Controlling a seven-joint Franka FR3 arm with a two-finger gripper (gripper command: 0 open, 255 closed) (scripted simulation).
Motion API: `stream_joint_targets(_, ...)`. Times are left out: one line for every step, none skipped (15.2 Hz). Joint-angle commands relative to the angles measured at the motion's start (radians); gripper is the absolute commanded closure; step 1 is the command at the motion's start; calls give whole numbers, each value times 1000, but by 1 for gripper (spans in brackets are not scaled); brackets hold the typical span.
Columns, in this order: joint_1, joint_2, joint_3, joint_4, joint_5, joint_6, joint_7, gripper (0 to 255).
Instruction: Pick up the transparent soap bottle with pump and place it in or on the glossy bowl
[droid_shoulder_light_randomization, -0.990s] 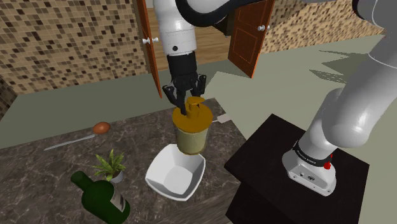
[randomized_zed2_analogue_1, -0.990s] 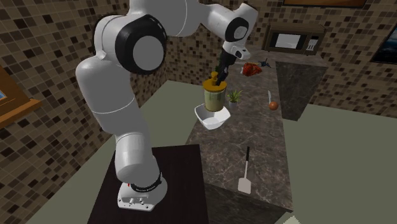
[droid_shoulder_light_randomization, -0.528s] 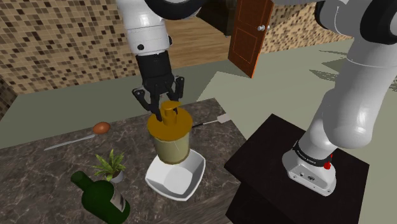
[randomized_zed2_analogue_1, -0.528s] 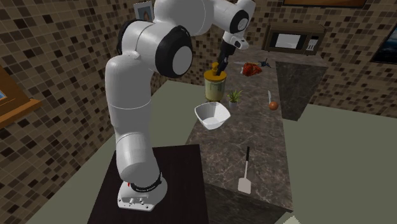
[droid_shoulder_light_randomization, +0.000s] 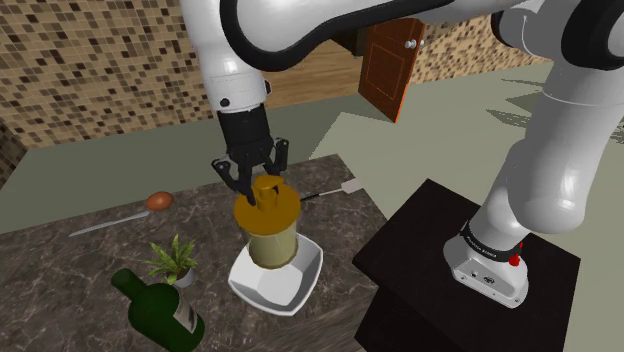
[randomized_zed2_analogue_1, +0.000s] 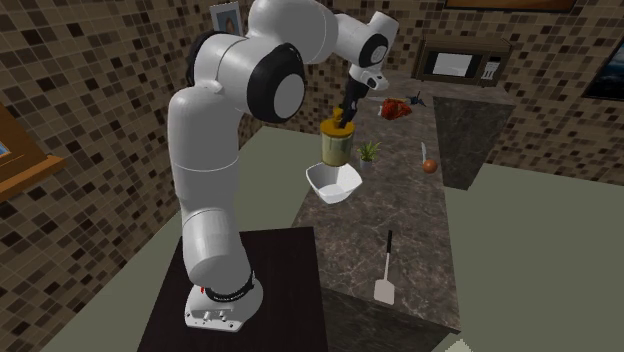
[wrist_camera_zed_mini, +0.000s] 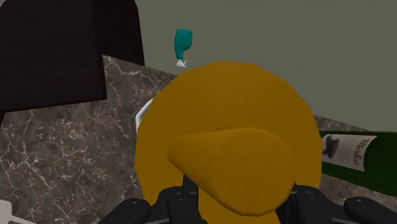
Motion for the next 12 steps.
stream_joint_targets(0, 1, -1, -27, 0, 29, -6, 255)
stream_joint_targets(0, 3, -1, -39, -1, 42, -8, 255)
stream_joint_targets(0, 5, -1, -50, -1, 54, -10, 255)
stream_joint_targets(0, 7, -2, -61, -2, 67, -13, 255)
stream_joint_targets(0, 9, -2, -72, -2, 79, -15, 255)
stream_joint_targets(1, 11, -2, -82, -3, 92, -17, 255)
stream_joint_targets(1, 14, -2, -92, -4, 104, -18, 255)
stream_joint_targets(2, 17, -3, -102, -5, 117, -20, 255)
stream_joint_targets(2, 20, -3, -112, -6, 129, -22, 255)
stream_joint_targets(2, 24, -4, -121, -7, 141, -24, 255)
stream_joint_targets(3, 27, -4, -130, -8, 153, -25, 255)
stream_joint_targets(4, 31, -4, -139, -9, 166, -27, 255)
